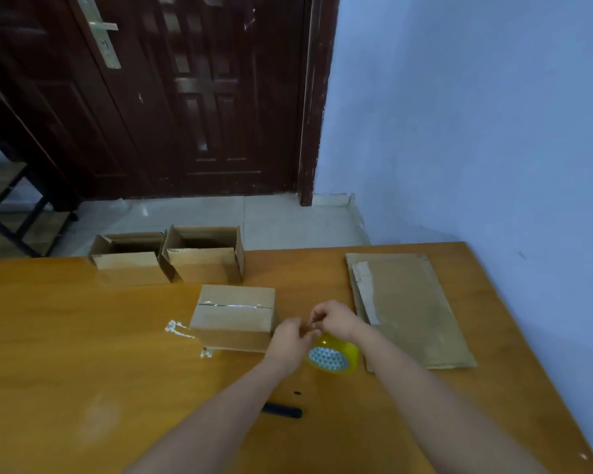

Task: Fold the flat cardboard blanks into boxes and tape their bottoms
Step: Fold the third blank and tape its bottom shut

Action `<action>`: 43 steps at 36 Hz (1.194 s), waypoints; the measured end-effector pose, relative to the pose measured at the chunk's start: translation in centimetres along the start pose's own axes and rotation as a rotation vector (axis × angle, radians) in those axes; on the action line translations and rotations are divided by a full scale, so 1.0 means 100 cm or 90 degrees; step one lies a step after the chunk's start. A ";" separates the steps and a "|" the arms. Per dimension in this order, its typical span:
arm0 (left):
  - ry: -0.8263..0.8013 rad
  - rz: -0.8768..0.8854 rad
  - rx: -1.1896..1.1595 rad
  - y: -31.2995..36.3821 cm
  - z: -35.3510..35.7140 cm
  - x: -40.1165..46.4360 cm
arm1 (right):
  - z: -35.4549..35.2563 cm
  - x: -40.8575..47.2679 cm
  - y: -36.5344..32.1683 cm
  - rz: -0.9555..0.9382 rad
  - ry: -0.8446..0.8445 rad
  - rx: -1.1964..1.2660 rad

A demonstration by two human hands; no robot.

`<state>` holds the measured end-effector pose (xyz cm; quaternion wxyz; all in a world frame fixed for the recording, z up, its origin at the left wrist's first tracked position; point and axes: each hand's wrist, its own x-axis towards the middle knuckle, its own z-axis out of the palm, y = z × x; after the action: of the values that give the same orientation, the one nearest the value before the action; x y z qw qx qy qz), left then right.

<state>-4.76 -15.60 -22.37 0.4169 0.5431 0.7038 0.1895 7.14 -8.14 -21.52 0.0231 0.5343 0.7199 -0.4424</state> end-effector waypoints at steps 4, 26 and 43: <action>0.041 -0.015 -0.050 -0.001 0.003 0.003 | 0.003 -0.007 0.004 -0.041 0.018 -0.040; 0.119 -0.096 -0.164 -0.019 0.038 -0.028 | 0.025 -0.025 0.004 0.048 -0.071 -0.307; 0.045 -0.242 0.007 -0.071 0.038 -0.061 | 0.096 -0.045 0.023 -0.089 -0.096 -0.467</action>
<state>-5.69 -24.28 -27.32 0.4175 0.3955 0.8089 0.1226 6.71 -17.79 -26.48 0.2355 0.4065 0.8612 -0.1939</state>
